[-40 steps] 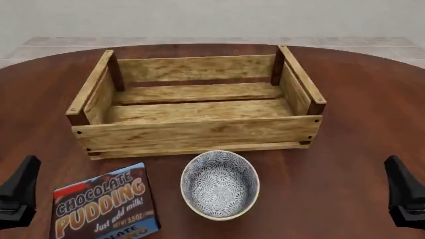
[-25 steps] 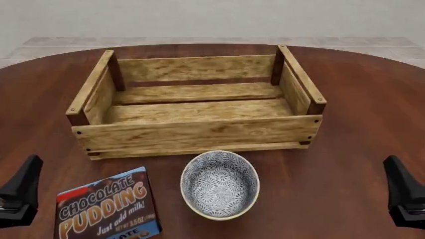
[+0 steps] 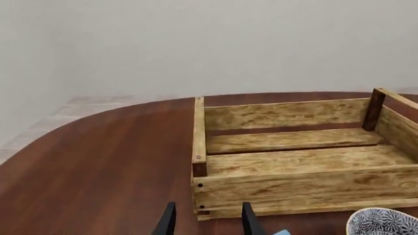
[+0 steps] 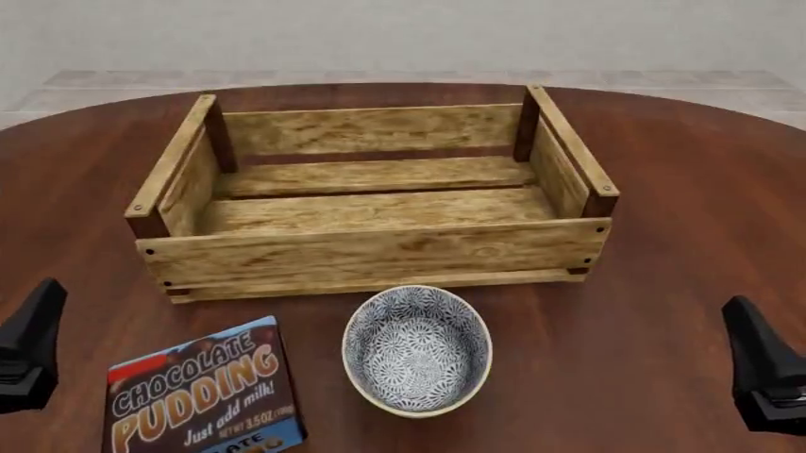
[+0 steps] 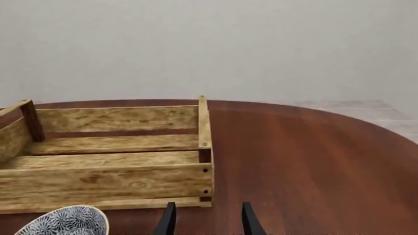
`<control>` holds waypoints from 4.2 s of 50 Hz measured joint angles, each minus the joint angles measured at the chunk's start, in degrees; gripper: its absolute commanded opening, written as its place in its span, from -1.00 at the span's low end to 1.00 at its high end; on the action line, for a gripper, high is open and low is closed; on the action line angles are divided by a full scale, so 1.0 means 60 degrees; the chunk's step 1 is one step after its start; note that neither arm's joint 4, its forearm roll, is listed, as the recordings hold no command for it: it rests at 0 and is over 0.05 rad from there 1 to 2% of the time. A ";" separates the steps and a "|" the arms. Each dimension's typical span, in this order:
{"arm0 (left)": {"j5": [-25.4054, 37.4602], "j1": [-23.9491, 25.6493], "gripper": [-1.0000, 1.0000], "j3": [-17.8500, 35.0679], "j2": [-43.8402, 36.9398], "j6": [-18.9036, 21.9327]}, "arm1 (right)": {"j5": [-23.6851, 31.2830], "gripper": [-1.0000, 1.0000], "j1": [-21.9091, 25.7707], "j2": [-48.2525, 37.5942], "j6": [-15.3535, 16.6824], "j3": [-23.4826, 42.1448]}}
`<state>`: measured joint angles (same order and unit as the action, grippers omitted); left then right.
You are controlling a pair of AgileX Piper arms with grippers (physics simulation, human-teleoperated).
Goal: Pick up the salad dressing and put it in the tray.
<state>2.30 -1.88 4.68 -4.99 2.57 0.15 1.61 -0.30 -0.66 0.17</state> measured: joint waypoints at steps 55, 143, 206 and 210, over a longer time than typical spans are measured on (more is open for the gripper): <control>0.4173 -0.1751 1.00 0.4048 -0.1913 0.0273 | -0.0291 1.00 0.0170 -0.0509 -0.0150 -0.0021; 0.6801 -0.3540 1.00 0.4109 -0.1375 -0.0030 | -0.0247 1.00 0.0297 -0.0519 -0.0091 -0.0023; 0.6001 -0.5198 1.00 0.2911 -0.2087 0.0882 | -0.0563 1.00 0.0014 -0.0944 -0.0211 -0.0023; 0.6024 -0.5311 1.00 0.2892 -0.2061 0.0935 | -0.0566 1.00 -0.0001 -0.0950 -0.0223 -0.0023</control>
<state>38.45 -33.74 22.03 -17.36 8.18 -3.25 1.60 -6.00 -2.00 0.03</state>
